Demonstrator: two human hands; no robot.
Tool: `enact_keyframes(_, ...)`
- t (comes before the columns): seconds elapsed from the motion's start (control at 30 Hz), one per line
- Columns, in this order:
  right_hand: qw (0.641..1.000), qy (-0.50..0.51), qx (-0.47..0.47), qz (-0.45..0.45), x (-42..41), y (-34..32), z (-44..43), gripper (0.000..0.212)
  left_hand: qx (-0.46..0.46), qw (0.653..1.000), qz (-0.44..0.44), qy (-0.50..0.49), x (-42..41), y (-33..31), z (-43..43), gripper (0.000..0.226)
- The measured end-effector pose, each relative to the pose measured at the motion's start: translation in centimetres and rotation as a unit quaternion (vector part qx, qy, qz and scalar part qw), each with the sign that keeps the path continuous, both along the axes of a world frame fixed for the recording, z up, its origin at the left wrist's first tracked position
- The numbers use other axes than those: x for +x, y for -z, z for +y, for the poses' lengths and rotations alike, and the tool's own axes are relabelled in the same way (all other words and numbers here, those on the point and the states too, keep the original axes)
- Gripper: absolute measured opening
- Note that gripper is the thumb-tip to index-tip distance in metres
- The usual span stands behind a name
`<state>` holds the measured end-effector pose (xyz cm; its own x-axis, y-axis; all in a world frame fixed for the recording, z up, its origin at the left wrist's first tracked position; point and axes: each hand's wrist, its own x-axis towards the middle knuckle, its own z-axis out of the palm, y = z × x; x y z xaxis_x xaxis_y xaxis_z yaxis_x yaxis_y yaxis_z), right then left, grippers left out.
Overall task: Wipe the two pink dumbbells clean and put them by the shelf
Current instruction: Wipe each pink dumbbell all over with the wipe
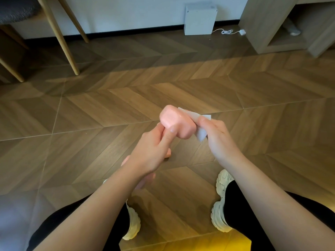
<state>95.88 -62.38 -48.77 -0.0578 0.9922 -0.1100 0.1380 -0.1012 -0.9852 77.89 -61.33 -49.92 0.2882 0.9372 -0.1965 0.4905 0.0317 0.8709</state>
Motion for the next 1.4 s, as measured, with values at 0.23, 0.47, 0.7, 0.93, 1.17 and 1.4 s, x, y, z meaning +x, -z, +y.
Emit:
enact_keyframes(0.23,0.989,-0.103,-0.106,0.009,0.4,0.3,0.4,0.028,0.14,0.928,0.293,0.182,-1.1,0.2,0.9,0.073)
enact_keyframes(0.47,0.967,-0.06,-0.231,0.089,-0.5,1.8,0.4,0.028,0.235,0.886,0.354,0.185,-2.3,0.4,1.8,0.072)
enact_keyframes(0.7,0.938,0.115,-0.288,0.157,-1.8,1.8,0.5,0.013,0.283,0.945,0.16,-0.046,-2.2,0.1,0.7,0.049)
enact_keyframes(0.93,0.934,0.085,-0.225,0.264,-2.6,-0.5,0.5,0.016,-0.242,0.92,-0.266,-0.154,-0.6,-2.2,2.1,0.07)
enact_keyframes(1.17,0.947,0.043,-0.228,0.221,-4.4,0.0,-0.9,0.058,-0.244,0.719,-0.525,-0.385,0.7,-2.7,2.8,0.028)
enact_keyframes(1.4,0.994,-0.041,-0.098,0.024,-4.8,-0.5,-1.0,0.044,-0.231,0.69,-0.543,-0.419,-0.4,-3.2,3.6,0.035)
